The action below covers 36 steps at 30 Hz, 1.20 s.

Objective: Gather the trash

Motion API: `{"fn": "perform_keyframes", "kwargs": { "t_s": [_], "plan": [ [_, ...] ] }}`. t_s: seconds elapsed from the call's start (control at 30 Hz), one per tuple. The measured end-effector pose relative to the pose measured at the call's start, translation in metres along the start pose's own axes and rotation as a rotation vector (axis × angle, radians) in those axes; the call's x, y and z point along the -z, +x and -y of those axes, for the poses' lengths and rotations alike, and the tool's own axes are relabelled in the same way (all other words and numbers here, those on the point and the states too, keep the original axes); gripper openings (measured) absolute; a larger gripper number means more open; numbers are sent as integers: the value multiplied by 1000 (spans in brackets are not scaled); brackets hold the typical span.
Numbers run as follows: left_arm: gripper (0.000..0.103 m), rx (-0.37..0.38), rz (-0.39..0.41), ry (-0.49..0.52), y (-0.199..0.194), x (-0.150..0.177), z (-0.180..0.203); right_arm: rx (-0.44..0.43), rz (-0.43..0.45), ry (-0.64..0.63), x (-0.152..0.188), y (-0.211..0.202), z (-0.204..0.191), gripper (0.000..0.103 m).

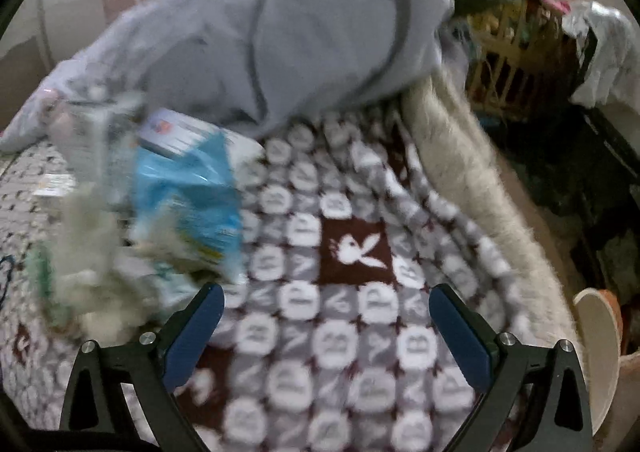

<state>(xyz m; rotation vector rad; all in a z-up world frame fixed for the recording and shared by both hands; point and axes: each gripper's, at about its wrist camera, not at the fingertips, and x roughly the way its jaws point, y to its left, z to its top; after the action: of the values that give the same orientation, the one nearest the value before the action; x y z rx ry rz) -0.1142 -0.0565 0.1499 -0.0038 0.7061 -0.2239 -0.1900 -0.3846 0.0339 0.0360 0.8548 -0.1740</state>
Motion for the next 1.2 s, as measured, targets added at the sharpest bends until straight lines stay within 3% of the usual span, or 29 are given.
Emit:
{"fn": "perform_keyframes", "kwargs": {
  "t_s": [0.2,0.4,0.77,1.2],
  "plan": [
    [91,29,42,25,-15,-1,23,-35,132,-3,-7,-66,-22,102],
    [91,31,80,43,-27,-1,35,-36,205,-14,-21,-95,-37,102],
    [91,26,97,32,-31,-5,37,-47,277,-2,-26,-115,-39,102],
    [91,29,101,28,-32,-6,36,-44,303,1,-28,-121,-40,102]
  ]
}}
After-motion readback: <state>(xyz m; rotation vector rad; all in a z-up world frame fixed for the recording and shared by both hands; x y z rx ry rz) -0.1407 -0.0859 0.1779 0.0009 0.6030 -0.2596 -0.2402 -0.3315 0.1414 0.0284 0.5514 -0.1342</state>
